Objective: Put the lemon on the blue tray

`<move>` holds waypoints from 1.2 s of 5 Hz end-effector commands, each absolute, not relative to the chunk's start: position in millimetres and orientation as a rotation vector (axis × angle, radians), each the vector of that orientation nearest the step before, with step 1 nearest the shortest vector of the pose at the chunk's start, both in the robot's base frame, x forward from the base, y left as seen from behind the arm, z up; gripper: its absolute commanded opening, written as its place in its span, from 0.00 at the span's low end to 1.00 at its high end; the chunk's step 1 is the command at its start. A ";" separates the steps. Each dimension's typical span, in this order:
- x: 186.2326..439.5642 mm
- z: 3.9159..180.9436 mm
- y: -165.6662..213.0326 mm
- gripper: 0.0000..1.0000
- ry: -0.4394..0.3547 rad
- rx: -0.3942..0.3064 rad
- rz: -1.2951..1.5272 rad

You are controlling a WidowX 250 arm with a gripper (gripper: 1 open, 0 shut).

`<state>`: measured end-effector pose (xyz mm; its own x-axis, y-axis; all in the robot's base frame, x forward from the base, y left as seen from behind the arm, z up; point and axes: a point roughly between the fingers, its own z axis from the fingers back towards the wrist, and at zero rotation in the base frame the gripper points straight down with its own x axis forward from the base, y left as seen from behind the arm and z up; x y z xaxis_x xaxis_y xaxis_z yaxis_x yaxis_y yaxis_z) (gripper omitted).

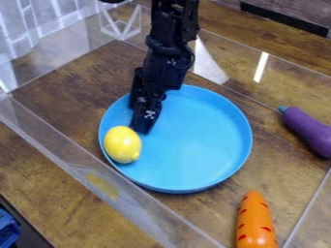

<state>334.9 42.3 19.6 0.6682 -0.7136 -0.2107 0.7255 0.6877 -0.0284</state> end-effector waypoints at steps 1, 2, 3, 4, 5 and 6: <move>332.2 11.6 23.2 1.00 0.203 0.037 -0.853; 329.7 10.7 22.3 1.00 0.195 0.034 -0.871; 326.6 10.3 21.1 1.00 0.188 0.031 -0.889; 329.5 10.1 24.4 1.00 0.184 0.023 -0.848; 332.2 10.1 27.6 1.00 0.180 0.015 -0.807; 334.5 9.5 30.8 1.00 0.177 0.008 -0.766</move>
